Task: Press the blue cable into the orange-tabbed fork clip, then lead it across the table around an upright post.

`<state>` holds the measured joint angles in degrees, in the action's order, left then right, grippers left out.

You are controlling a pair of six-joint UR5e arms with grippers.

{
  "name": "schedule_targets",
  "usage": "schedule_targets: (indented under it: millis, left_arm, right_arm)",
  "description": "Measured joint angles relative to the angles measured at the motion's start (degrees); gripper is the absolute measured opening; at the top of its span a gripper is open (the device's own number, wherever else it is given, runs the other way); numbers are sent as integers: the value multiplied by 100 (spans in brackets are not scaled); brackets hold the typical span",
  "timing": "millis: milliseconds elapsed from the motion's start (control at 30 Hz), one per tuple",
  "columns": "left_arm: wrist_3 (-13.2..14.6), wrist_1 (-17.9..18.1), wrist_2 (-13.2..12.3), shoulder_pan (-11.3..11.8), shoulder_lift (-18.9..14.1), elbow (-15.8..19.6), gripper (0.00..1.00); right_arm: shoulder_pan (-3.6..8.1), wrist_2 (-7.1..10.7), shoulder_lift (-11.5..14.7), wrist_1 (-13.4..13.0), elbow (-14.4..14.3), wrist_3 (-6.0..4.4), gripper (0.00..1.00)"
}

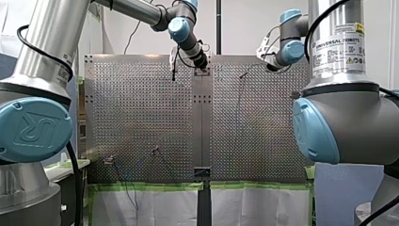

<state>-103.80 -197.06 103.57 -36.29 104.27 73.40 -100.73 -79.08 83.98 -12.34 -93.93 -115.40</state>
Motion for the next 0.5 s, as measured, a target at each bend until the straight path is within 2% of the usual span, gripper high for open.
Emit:
schedule_targets:
  millis: [167,367,500]
  left_arm:
    - [-13,2,-43,-12,0,1,100]
    - [-146,82,-327,-22,0,1,100]
    - [-369,285,-571,-13,1,1,100]
  right_arm:
    - [-45,176,-6,-23,36,9,0]
    - [-101,331,-6,15,170,17,0]
    - [-141,445,-2,40,224,26,0]
